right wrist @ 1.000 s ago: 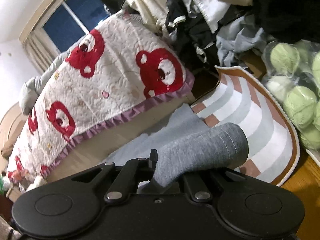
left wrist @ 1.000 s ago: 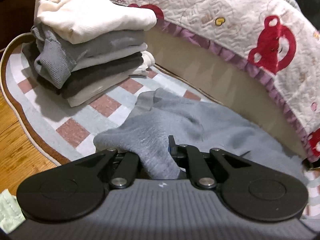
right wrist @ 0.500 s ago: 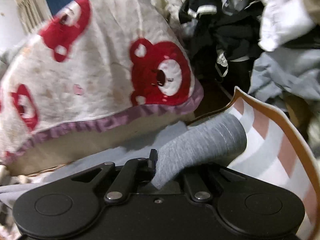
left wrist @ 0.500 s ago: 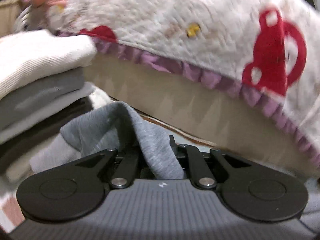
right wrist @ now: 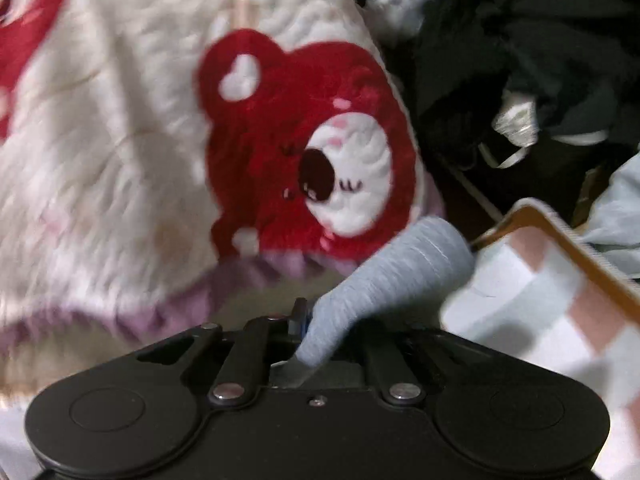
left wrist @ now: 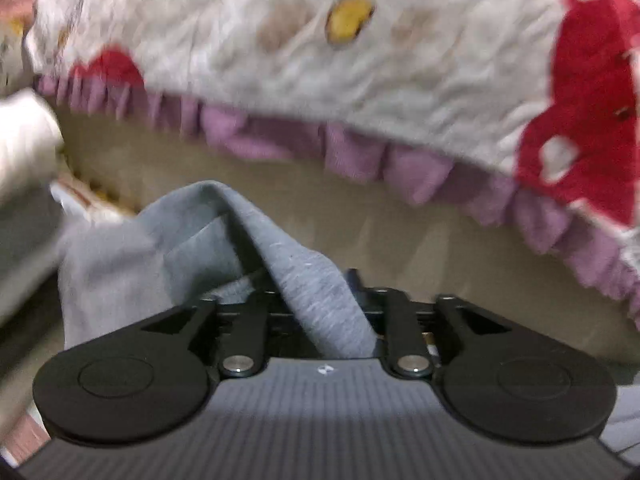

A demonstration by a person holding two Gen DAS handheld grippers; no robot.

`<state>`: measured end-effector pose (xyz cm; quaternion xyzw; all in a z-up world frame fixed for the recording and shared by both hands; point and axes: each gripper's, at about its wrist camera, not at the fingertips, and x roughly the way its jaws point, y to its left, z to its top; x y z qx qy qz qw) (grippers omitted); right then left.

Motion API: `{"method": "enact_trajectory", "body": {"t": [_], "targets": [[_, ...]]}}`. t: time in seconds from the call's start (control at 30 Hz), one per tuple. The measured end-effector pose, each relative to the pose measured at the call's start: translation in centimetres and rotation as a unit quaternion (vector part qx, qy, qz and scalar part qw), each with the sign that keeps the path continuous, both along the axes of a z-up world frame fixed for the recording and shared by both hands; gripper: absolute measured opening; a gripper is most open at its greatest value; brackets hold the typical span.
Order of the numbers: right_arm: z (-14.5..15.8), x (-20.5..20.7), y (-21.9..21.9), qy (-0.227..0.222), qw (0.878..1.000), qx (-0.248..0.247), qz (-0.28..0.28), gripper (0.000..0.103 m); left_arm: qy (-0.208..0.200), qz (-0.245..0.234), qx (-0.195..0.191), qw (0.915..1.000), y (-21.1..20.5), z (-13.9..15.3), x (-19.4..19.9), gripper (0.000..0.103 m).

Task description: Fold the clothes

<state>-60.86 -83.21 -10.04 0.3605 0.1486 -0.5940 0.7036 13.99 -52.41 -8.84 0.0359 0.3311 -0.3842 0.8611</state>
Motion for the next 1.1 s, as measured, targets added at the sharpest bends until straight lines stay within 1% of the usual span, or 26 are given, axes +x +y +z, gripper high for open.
{"method": "enact_trajectory", "body": {"t": [0.03,0.07,0.1,0.13,0.17,0.2,0.3,0.4,0.5,0.6,0.7,0.8,0.87,0.93,1.0,1.03,1.1], "targets": [[-0.3,0.6,-0.3,0.008,1.0,-0.018,-0.016,0.046,0.005,0.008,-0.001,1.0,-0.2,-0.8,-0.1,0.039],[-0.6,1.2,0.0,0.004,0.999,-0.039,-0.029,0.056,0.011,0.006,-0.011,0.9999,0.4,-1.0,-0.3,0.049],[-1.3,1.4,0.6,-0.014,0.998,-0.045,-0.03,0.055,0.017,0.005,-0.021,0.9996,0.9,-1.3,-0.6,0.061],[-2.0,1.6,1.3,-0.036,0.998,-0.046,-0.027,0.055,0.023,0.003,-0.031,0.9993,1.5,-1.5,-0.9,0.065],[-2.7,1.8,1.9,-0.058,0.997,-0.046,-0.024,0.055,0.027,-0.002,-0.037,0.999,2.1,-1.8,-1.2,0.065],[-3.4,2.1,2.7,-0.066,0.997,-0.041,-0.016,0.055,0.02,-0.019,-0.029,0.9992,2.6,-1.9,-1.9,0.065],[-4.7,2.8,6.5,-0.027,0.998,-0.048,0.021,0.055,0.0,-0.07,-0.007,0.9975,4.3,-2.4,-3.8,0.065],[-6.4,2.1,10.7,-0.013,0.999,-0.026,0.026,0.055,-0.015,-0.118,0.014,0.9929,6.1,-3.0,-5.9,0.065],[-7.6,0.0,14.7,-0.05,0.999,-0.002,0.013,0.055,0.032,-0.123,0.007,0.9918,8.3,-5.3,-8.6,0.065],[-9.8,-2.9,18.4,-0.084,0.996,0.022,-0.016,0.055,0.103,-0.105,-0.025,0.9888,10.7,-7.7,-10.9,0.065],[-11.9,-4.8,21.7,-0.117,0.991,0.048,-0.049,0.055,0.145,-0.093,-0.04,0.9842,12.8,-9.4,-12.8,0.065],[-13.5,-5.5,24.0,-0.149,0.985,0.054,-0.071,0.056,0.178,-0.093,-0.039,0.9787,13.8,-10.6,-13.3,0.065],[-14.6,-5.6,24.3,-0.174,0.98,0.06,-0.078,0.056,0.211,-0.082,-0.044,0.9731,14.1,-11.3,-13.0,0.065],[-15.7,-5.5,23.7,-0.19,0.975,0.066,-0.09,0.056,0.262,-0.067,-0.071,0.96,14.6,-12.2,-12.4,0.065],[-16.6,-5.6,22.9,-0.21,0.97,0.059,-0.107,0.056,0.305,-0.048,-0.09,0.9468,14.5,-13.1,-11.6,0.065],[-17.0,-5.7,22.5,-0.222,0.967,0.053,-0.115,0.056,0.316,-0.033,-0.094,0.9435,14.4,-13.3,-11.3,0.065],[-17.7,-5.9,21.4,-0.244,0.96,0.037,-0.135,0.056,0.316,-0.007,-0.102,0.9434,13.9,-13.4,-10.2,0.064]]}}
